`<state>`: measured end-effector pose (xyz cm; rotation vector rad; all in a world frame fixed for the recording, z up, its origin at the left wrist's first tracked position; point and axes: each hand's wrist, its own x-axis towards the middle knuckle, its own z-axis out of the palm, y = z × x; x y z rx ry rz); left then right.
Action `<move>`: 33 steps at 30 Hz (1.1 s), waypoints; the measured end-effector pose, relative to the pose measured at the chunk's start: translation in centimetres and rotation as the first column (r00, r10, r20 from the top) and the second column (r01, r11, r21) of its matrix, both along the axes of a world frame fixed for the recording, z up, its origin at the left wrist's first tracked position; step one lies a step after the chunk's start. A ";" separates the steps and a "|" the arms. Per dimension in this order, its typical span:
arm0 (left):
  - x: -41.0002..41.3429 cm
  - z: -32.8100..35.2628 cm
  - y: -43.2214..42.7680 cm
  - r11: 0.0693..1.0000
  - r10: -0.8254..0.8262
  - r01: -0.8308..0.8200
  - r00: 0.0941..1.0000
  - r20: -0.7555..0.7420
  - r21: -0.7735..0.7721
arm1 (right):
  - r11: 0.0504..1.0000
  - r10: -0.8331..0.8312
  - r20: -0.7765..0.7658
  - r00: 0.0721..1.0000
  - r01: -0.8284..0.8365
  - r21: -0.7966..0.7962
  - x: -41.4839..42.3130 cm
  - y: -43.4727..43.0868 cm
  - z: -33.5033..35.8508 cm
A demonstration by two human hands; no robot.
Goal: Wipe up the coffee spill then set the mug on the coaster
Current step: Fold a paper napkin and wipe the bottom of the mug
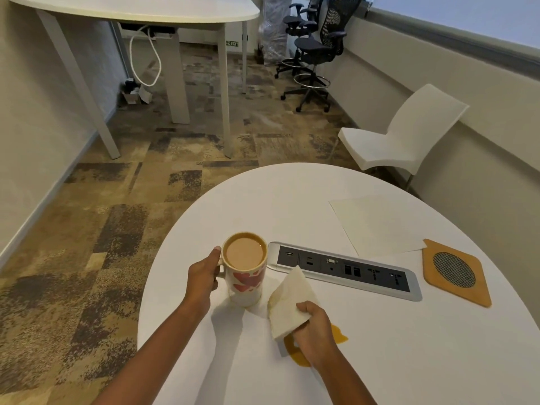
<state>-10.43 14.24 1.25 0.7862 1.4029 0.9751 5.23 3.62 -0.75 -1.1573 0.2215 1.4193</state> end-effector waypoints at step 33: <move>1.7 8.8 -2.0 0.994 -0.031 0.027 0.999 0.036 0.107 | 0.958 0.176 -0.299 0.938 -0.094 0.270 -4.0 0.7 2.9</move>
